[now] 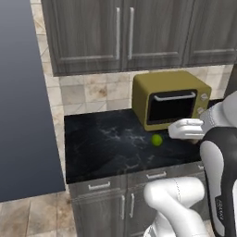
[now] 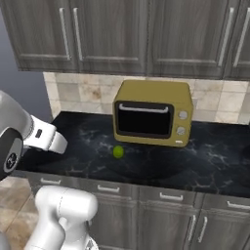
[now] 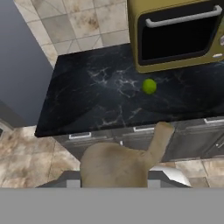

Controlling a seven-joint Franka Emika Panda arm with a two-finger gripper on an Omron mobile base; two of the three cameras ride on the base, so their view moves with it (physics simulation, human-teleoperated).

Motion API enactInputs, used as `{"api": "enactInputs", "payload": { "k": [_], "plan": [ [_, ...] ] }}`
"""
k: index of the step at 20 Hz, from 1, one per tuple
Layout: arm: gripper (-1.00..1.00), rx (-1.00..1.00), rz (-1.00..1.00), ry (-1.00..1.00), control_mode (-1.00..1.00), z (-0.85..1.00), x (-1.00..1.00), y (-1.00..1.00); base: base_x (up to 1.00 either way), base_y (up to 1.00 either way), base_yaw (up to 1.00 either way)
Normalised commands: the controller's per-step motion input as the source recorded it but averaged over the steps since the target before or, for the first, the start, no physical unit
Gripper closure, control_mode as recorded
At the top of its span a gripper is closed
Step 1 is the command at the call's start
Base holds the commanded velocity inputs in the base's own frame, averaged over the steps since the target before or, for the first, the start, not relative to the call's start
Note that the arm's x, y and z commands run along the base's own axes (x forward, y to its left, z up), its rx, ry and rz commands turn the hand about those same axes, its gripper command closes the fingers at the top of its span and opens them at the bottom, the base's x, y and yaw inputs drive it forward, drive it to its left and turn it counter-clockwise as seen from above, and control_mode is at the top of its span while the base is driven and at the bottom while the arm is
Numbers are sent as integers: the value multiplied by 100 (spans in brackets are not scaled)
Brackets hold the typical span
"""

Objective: Place the beer on the top shelf of the fridge to keep it out of children's reach, and place the lime and garlic on lower shelves for easy access.

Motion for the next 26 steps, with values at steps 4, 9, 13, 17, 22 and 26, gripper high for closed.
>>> {"api": "enactInputs", "payload": {
  "k": [4,9,13,17,22,26],
  "plan": [
    [100,0,0,0,100,0,0,0,0,-89,-3],
    [100,0,0,0,100,0,0,0,0,-100,-1],
    [100,0,0,0,100,0,0,0,0,-99,0],
    [100,0,0,0,100,0,0,0,-2,-76,0],
    [100,0,0,0,100,0,0,0,-51,-22,0],
    [100,0,0,0,100,0,0,0,-83,-12,0]
  ]
}}
